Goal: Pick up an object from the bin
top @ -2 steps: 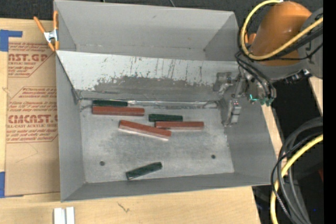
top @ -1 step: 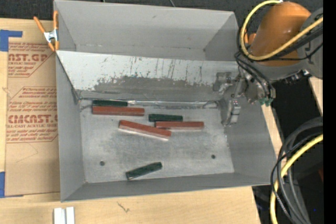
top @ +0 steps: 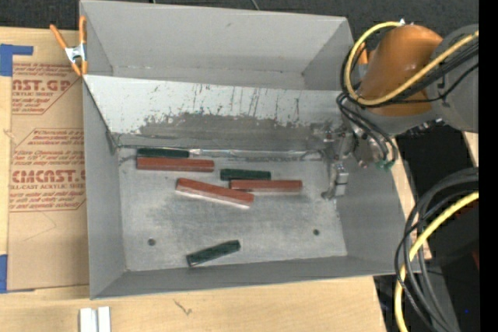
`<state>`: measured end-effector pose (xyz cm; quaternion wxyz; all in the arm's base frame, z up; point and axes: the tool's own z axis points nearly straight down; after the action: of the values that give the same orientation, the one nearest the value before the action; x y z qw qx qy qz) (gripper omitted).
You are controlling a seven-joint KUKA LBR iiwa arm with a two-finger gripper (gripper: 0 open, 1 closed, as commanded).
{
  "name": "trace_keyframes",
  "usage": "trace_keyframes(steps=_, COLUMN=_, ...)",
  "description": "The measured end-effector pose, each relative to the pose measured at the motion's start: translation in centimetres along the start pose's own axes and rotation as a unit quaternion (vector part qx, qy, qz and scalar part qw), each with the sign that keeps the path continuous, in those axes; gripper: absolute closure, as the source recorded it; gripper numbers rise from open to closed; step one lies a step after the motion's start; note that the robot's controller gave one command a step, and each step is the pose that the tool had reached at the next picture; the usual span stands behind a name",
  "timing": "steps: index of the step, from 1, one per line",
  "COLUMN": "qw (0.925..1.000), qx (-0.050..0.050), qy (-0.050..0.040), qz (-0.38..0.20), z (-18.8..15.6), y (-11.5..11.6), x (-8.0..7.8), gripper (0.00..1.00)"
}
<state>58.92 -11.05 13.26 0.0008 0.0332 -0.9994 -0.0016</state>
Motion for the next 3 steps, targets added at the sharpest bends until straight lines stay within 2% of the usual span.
trace_keyframes(steps=1, qw=0.9884, qx=0.002, qy=-0.0034, qz=0.152, z=6.06, y=3.45, x=2.06, gripper=1.0)
trace_keyframes(steps=2, qw=0.9884, qx=0.002, qy=-0.0018, qz=0.152, z=6.16, y=3.5, x=2.15, gripper=0.0)
trace_keyframes(steps=3, qw=0.9884, qx=0.002, qy=-0.0019, qz=0.152, z=6.17, y=3.5, x=2.14, gripper=0.0)
